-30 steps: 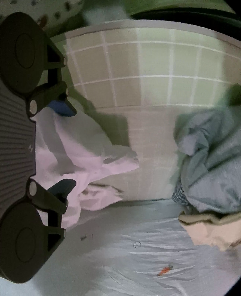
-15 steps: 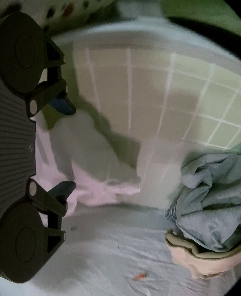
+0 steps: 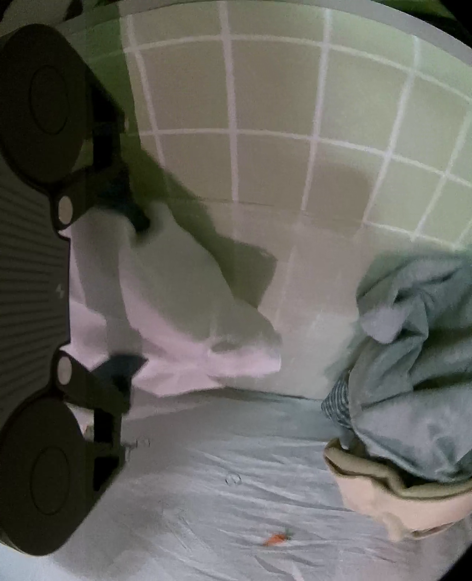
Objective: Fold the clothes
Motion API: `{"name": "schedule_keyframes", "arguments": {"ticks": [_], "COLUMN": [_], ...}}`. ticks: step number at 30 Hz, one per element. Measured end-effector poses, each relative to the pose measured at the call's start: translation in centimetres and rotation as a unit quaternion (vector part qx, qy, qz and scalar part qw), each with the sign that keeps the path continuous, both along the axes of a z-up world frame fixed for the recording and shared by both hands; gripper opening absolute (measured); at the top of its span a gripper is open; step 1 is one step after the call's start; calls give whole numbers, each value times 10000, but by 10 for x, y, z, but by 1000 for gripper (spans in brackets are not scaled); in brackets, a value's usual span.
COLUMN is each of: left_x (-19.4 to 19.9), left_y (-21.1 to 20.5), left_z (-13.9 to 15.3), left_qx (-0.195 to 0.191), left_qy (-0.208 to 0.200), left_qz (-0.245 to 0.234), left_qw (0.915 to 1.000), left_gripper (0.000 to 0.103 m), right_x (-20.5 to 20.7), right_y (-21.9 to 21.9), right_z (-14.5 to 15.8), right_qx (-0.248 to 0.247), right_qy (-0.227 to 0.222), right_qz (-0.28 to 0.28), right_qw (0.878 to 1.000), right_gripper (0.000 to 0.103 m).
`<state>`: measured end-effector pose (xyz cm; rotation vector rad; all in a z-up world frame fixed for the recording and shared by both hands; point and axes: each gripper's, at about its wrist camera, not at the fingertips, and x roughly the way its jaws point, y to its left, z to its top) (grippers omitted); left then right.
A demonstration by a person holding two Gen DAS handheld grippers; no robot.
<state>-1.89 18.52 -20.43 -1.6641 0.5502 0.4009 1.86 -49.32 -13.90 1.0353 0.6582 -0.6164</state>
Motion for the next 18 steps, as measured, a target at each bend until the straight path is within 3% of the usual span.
{"name": "schedule_keyframes", "arguments": {"ticks": [1,2,6,10,13,15,18], "left_x": [4,6,27,70,103,115,131], "left_y": [-1,-1,1,10,15,12,6], "left_z": [2,3,16,45,84,119,174], "left_qx": [89,104,319,685,1068,1431,2000], "left_qy": [64,64,84,-117,-576,-983,-1599], "left_qz": [-12,4,97,30,-65,-163,-313], "left_qw": [9999,9999,9994,9976,9926,9847,9661], "left_gripper": [39,26,14,10,9,9,8], "right_x": [1,3,19,43,51,42,28], "right_y": [-1,-2,-8,-22,-26,-27,-28], "right_z": [1,3,20,50,85,109,144], "right_qx": [-39,-51,-201,-139,-387,-632,-998], "right_qy": [5,-40,-182,-681,-1270,-1696,-2327], "right_qz": [-10,30,66,76,253,269,292], "right_qw": [10000,10000,9996,9976,9908,9831,9670], "right_gripper": [44,30,10,4,4,4,4]}}
